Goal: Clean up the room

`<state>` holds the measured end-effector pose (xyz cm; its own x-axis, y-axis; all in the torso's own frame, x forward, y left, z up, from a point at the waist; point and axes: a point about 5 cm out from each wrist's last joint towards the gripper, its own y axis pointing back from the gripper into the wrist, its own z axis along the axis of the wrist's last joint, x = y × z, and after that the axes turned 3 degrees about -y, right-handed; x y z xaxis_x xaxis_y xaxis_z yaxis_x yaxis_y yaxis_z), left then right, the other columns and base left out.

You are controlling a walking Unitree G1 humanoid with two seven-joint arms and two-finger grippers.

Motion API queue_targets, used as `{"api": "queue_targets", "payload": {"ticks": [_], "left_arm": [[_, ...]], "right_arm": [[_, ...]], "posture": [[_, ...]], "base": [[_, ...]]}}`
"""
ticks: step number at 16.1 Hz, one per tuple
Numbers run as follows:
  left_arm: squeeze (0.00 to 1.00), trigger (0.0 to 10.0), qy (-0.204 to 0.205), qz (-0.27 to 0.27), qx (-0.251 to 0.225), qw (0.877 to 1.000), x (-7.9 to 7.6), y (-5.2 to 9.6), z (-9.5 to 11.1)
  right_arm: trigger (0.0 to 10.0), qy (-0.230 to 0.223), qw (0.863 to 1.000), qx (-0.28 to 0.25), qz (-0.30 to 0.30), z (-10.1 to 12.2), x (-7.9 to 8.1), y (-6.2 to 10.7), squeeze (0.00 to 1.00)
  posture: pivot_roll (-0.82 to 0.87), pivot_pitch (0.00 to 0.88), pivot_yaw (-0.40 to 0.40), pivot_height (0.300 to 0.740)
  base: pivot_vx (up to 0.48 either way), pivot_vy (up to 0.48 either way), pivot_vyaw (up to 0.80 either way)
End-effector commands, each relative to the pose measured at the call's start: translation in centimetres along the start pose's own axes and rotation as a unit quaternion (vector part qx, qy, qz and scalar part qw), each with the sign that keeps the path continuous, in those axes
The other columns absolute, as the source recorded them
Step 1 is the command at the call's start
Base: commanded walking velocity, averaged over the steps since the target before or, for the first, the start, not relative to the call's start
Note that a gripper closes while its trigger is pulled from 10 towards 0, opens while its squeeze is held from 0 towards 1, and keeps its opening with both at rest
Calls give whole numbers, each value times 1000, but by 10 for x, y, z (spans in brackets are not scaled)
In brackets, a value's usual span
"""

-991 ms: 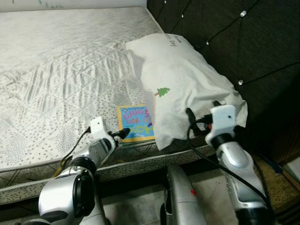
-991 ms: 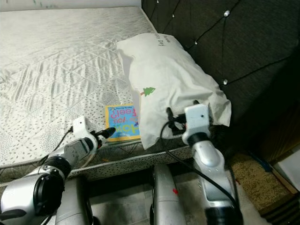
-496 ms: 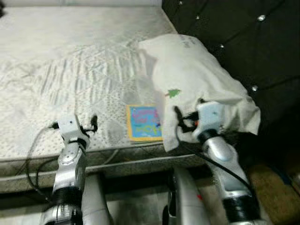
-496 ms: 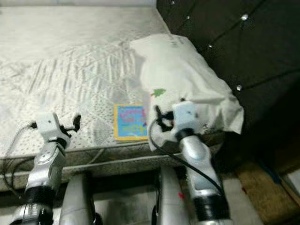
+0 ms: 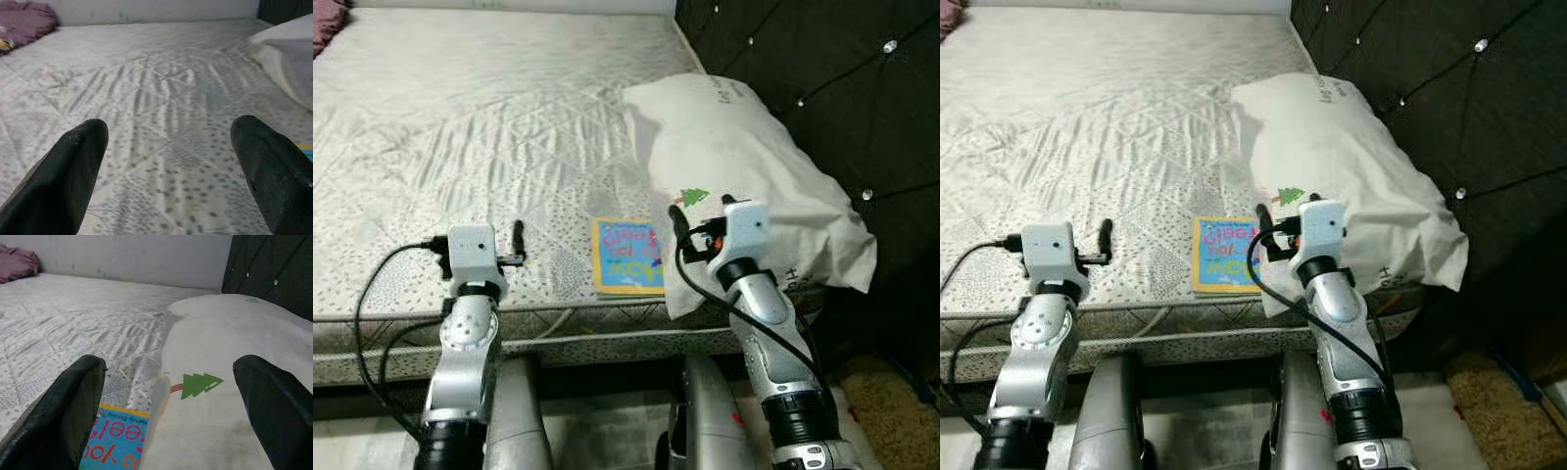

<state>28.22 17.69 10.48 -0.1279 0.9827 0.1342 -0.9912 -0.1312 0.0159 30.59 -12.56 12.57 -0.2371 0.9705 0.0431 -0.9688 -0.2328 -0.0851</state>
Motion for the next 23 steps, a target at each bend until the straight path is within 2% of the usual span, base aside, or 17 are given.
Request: {"api": "queue_targets", "payload": {"ticks": [1, 3, 4, 7, 10, 13, 15, 18, 23], "left_arm": [[247, 10000, 7, 2, -13, 1000, -1, 3, 7], [35, 10000, 0, 0, -18, 1000, -1, 8, 9], [0, 10000, -2, -9, -16, 1000, -2, 7, 6], [0, 10000, -5, -2, -5, 1000, 3, 8, -2], [0, 10000, -19, 2, 4, 1000, -3, 3, -1], [0, 10000, -20, -8, -8, 1000, -7, -3, 7], [0, 10000, -25, -15, -8, 1000, -10, -5, 4], [0, 10000, -21, -45, -20, 999, -26, -8, 12], [0, 10000, -22, -45, -8, 999, -24, -5, 6]], "right_arm": [[10000, -12, 1000, -3, 3, -1, -2, 4, 0], [10000, -30, 999, -15, -18, 2, -6, 6, 0], [10000, -26, 999, -11, -21, -1, -10, 7, 0], [10000, -19, 1000, -5, -23, -5, -14, 7, 0], [10000, -17, 999, -15, -35, 3, -19, -1, 0], [10000, -13, 998, -22, -50, 7, -26, -4, 0], [10000, -10, 998, -23, -60, 6, -27, 0, 0], [10000, -11, 998, -21, -60, 6, -23, 5, 0], [10000, -8, 997, -21, -72, 8, -24, 5, 0]], "posture": [[68, 0, -34, 536], [42, 0, -23, 541], [44, 0, -23, 554], [34, 0, -13, 585], [33, 0, -15, 612], [16, 0, -6, 639], [-6, 0, 1, 662], [-1, 0, -3, 685], [-1, 0, -11, 721]], "base": [[0, 0, 0], [0, 0, 0], [0, 0, 0], [0, 0, 0], [0, 0, 0], [0, 0, 0], [0, 0, 0], [0, 0, 0], [0, 0, 0]]}}
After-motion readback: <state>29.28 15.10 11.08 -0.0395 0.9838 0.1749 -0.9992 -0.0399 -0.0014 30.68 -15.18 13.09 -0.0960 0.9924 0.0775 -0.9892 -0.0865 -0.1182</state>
